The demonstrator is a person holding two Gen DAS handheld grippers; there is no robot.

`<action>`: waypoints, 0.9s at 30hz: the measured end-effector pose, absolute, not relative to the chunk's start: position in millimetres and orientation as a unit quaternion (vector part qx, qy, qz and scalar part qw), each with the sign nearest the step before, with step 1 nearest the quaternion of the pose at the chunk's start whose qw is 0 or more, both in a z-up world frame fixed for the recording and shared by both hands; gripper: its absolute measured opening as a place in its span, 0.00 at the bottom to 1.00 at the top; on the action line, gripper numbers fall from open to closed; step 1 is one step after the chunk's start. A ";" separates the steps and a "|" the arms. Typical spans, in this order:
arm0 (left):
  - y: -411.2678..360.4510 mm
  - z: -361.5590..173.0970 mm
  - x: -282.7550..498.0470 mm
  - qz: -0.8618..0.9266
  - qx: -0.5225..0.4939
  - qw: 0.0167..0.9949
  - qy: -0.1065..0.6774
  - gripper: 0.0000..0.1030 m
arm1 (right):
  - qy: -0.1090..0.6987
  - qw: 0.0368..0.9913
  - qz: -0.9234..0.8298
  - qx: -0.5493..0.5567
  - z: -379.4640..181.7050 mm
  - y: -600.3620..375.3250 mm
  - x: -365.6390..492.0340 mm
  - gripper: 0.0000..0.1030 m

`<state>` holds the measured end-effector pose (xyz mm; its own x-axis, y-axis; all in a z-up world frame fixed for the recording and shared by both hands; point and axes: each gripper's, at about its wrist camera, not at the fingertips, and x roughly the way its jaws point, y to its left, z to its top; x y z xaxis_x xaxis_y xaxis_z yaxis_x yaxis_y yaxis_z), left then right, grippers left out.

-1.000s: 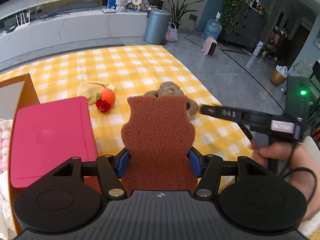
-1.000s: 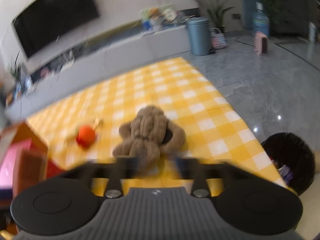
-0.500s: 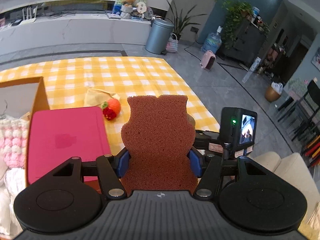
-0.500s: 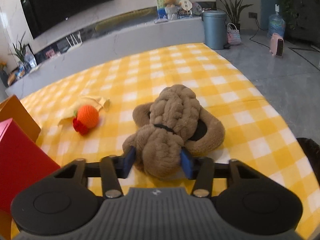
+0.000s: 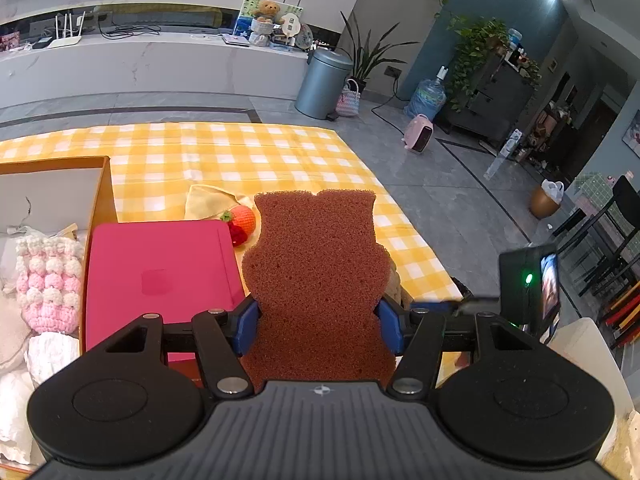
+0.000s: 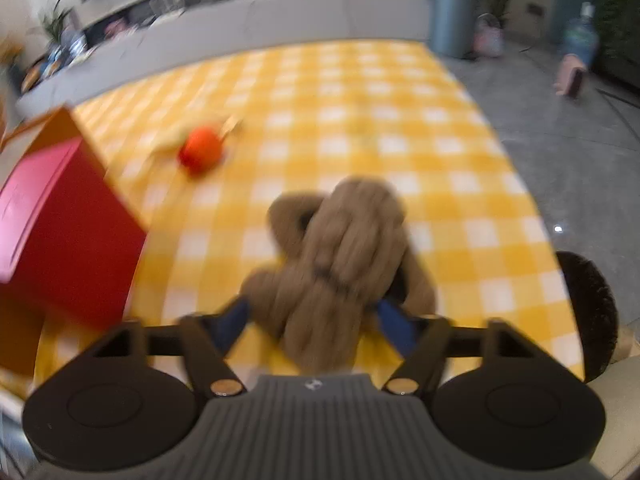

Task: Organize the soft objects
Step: 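Lift the plush toy with the right gripper while the left gripper holds the sponge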

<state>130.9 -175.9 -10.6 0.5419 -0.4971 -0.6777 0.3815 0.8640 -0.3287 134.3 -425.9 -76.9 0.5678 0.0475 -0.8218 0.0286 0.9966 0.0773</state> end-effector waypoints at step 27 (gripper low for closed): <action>-200.1 1.5 109.4 -0.246 -0.030 0.875 0.415 0.67 | 0.459 0.889 0.006 0.007 -94.6 -418.6 160.8 0.47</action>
<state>109.4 -200.1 1.5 0.5340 -0.4560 -0.7120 0.4056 0.8770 -0.2575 160.8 -418.6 -94.6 0.5793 0.0162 -0.8149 -0.0039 0.9998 0.0171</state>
